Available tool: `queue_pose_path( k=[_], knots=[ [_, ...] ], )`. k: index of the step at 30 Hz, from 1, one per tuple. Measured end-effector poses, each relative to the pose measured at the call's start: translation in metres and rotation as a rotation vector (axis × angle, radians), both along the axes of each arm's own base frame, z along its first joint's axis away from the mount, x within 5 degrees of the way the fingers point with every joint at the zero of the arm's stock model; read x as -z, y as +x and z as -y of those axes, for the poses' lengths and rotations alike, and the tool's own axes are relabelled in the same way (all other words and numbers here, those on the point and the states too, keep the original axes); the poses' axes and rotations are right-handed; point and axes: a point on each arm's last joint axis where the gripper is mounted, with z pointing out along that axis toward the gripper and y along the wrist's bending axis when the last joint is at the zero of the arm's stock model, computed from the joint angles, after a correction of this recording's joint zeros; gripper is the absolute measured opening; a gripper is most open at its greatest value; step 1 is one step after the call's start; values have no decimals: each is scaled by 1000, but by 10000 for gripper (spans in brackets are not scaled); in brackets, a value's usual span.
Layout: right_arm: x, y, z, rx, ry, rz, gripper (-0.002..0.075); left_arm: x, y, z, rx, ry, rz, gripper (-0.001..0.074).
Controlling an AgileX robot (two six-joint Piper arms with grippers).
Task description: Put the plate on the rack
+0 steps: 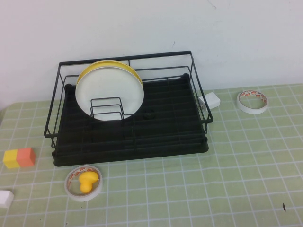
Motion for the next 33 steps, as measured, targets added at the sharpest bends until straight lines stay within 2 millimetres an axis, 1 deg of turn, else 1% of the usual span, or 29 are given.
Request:
queue_pose_path(
  k=[6, 33],
  knots=[
    [0, 0, 0, 18, 50, 1, -2, 0, 0, 0, 0, 0, 0, -1],
    [0, 0, 0, 19, 54, 2, -2, 0, 0, 0, 0, 0, 0, -2]
  ],
)
